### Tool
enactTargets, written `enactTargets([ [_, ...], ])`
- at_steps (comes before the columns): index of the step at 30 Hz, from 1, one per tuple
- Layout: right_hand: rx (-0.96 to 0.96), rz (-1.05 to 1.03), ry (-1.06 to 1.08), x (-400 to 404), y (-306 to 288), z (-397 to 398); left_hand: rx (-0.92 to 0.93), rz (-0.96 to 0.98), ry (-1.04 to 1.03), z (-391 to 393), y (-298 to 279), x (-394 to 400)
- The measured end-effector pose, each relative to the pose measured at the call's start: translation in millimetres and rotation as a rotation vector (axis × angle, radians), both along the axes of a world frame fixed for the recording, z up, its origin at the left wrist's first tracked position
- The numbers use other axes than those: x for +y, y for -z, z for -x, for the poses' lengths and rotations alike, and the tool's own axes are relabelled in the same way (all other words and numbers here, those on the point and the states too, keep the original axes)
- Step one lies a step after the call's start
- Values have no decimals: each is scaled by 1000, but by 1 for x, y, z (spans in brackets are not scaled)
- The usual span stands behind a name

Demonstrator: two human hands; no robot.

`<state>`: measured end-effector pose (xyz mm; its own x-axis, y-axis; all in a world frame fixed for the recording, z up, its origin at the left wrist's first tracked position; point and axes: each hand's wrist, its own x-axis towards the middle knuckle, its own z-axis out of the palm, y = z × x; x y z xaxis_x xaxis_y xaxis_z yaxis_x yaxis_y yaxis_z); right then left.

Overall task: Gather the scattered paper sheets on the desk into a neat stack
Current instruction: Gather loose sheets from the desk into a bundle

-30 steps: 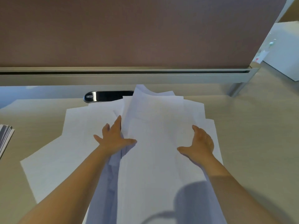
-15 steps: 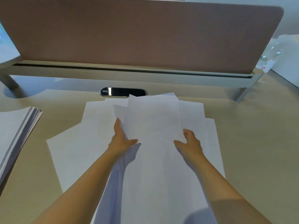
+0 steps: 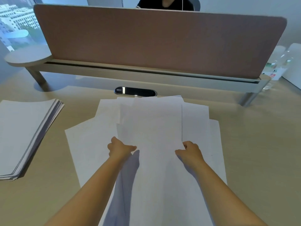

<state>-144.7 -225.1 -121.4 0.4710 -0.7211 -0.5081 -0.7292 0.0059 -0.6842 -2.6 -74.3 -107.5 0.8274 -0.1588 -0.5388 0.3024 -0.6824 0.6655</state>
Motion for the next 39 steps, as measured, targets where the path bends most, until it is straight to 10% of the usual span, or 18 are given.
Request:
enactTargets([
  [8, -74, -208, 77, 8, -8, 0, 273, 69, 42, -1, -8, 33],
  [14, -184, -211, -26, 17, -20, -18, 69, 130, 351, -10, -8, 47],
  [22, -370, -147, 94, 13, -51, -39, 173, 377, 196, -41, -30, 62],
  [30, -143, -103, 113, 10, -13, -23, 69, 27, 379, -30, 5, 48],
  [39, -450, -53, 115, 18, -55, -27, -25, 17, 267, -42, -22, 49],
])
